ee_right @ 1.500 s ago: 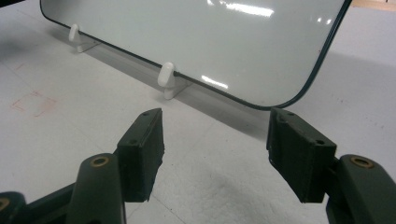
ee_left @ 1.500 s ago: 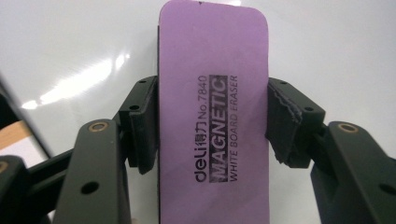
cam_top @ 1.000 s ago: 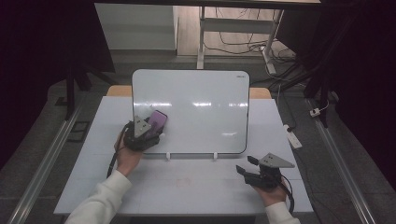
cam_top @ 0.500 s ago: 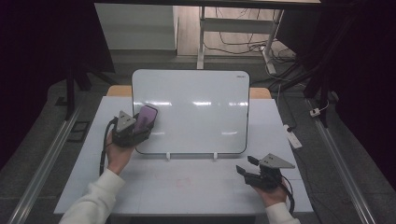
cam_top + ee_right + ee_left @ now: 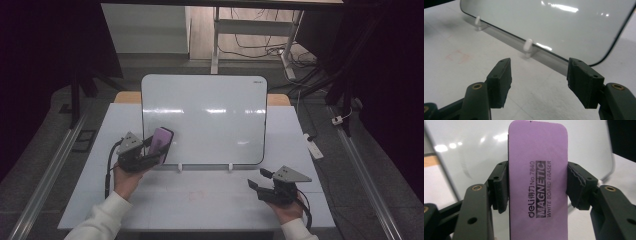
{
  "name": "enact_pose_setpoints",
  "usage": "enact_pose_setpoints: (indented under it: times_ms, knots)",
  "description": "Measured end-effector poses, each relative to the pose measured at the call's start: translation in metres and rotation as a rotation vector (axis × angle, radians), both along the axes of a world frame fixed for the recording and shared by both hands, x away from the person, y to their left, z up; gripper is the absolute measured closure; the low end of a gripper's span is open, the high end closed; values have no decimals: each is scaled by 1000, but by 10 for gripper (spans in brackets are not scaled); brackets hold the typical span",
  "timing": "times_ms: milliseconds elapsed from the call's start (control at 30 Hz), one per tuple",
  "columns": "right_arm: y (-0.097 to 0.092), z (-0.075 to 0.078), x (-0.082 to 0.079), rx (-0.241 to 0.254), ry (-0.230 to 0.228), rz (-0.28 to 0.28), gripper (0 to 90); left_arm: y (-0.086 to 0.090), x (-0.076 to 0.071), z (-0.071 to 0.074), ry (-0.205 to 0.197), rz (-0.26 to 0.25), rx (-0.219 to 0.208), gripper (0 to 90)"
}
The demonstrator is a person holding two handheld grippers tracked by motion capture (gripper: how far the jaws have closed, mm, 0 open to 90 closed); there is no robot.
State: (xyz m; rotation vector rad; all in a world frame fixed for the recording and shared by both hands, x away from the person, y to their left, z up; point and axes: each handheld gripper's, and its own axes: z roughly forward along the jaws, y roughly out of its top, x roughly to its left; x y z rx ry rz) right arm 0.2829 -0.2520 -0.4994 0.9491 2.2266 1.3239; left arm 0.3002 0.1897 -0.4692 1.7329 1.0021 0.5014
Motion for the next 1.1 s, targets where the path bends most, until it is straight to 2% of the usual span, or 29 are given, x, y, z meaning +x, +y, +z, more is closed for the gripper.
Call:
enact_pose_setpoints:
  times_ms: [333,533,700,933,1100]
  knots:
    - [17,2,-7,10,6,60,360,-21,-8,-6,36,-95,-24,410]
    - [27,4,-11,34,18,97,360,-35,-10,-5,43,-148,-51,410]
    - [39,7,-17,38,19,128,358,-52,-12,-5,43,-187,-48,410]
    - [55,8,-24,58,40,153,356,-69,-12,-4,43,-216,-71,410]
    - [66,8,-26,69,51,163,356,-77,-13,-4,34,-225,-67,410]
